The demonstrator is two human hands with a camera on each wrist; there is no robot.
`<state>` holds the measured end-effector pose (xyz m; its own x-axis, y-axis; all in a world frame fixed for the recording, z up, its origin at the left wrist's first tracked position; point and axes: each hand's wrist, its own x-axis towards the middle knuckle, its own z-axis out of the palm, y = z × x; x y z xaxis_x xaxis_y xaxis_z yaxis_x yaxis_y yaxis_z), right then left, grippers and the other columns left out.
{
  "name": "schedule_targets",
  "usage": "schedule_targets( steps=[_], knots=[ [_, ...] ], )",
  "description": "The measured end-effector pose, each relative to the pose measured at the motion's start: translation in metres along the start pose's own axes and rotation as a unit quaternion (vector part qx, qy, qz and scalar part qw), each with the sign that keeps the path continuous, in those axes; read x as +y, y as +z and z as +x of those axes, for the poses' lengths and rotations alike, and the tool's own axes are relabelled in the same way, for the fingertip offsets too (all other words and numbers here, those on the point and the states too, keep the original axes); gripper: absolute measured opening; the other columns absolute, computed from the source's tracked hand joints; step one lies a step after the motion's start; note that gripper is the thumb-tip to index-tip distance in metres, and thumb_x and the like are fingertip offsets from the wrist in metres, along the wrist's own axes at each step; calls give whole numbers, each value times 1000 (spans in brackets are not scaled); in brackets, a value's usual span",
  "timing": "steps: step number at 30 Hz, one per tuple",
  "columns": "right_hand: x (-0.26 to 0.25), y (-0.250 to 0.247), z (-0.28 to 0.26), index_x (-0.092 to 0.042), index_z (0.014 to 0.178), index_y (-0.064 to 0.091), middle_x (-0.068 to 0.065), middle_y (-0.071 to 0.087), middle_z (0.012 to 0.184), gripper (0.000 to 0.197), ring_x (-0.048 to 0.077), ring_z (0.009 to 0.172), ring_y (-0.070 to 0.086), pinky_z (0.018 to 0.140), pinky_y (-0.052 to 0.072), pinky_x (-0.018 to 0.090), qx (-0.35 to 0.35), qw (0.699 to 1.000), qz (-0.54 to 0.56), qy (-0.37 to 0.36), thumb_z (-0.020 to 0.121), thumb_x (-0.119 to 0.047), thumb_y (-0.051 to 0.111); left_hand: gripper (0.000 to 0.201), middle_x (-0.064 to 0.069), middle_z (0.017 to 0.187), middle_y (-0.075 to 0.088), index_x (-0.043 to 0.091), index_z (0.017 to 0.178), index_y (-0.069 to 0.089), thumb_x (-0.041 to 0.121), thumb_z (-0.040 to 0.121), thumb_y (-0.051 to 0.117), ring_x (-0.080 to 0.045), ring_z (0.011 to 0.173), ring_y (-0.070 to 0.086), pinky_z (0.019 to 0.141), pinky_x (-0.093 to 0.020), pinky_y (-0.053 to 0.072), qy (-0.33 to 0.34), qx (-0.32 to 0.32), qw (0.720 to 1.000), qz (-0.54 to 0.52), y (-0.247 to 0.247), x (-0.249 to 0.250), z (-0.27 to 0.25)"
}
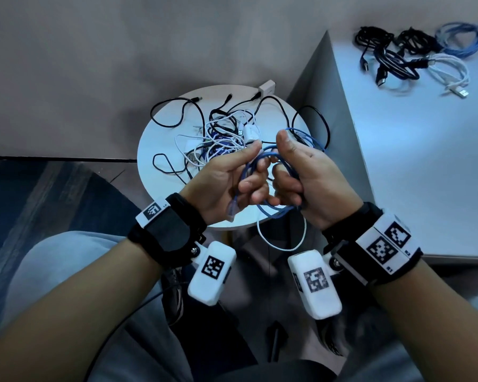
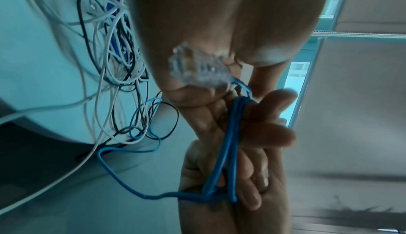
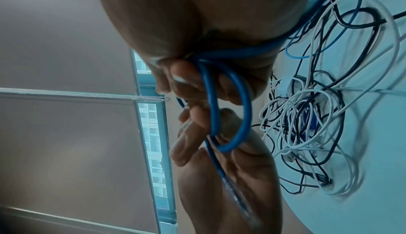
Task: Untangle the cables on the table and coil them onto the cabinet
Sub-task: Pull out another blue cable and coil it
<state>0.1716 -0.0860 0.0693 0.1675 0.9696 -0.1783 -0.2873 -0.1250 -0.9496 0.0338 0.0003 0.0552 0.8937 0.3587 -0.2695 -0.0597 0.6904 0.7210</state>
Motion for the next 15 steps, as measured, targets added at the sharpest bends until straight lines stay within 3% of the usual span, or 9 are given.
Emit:
schedule_targets(
  steps=[3, 6, 10, 12, 15],
  knots=[
    [1, 1, -1, -8, 86, 48, -4, 29, 42, 40, 11, 31, 25, 47, 16, 37, 10, 1000, 15, 2, 99, -45, 46, 47, 5, 40, 39, 15, 69, 58, 40, 103, 37, -17, 45, 51, 74, -39, 44, -7, -26, 1000, -11, 1, -3, 0],
    [4, 1, 1, -9, 83, 53, -3, 28, 42, 45, 11, 31, 23, 47, 14, 33, 10, 999, 44, 8, 92, -53, 49, 46, 8, 40, 38, 13, 75, 60, 35, 105, 34, -10, 36, 40, 58, -28, 49, -2, -55, 997, -62, 5, -4, 1],
    [3, 1, 3, -17, 68, 53, -1, 32, 42, 47, 15, 34, 30, 40, 28, 24, 16, 999, 36, -8, 86, -60, 47, 40, 10, 40, 41, 5, 92, 64, 35, 101, 40, -9, 35, 19, 43, -19, 36, 23, -80, 994, -68, 6, -3, 1],
    [5, 1, 3, -14, 74, 51, 3, 41, 48, 48, 19, 38, 40, 42, 36, 26, 19, 999, 29, -18, 88, -60, 44, 43, 10, 38, 36, 4, 94, 69, 37, 99, 41, -10, 35, 15, 39, -17, 32, 29, -86, 994, -55, 6, -2, 1],
    [12, 2, 6, -11, 95, 61, 12, 59, 71, 54, 28, 61, 59, 57, 51, 37, 18, 999, -3, -34, 97, -60, 38, 52, 5, 42, 18, 4, 92, 74, 36, 102, 34, -11, 32, 16, 39, -17, 42, 50, -86, 993, -64, 5, 3, -1]
  ],
)
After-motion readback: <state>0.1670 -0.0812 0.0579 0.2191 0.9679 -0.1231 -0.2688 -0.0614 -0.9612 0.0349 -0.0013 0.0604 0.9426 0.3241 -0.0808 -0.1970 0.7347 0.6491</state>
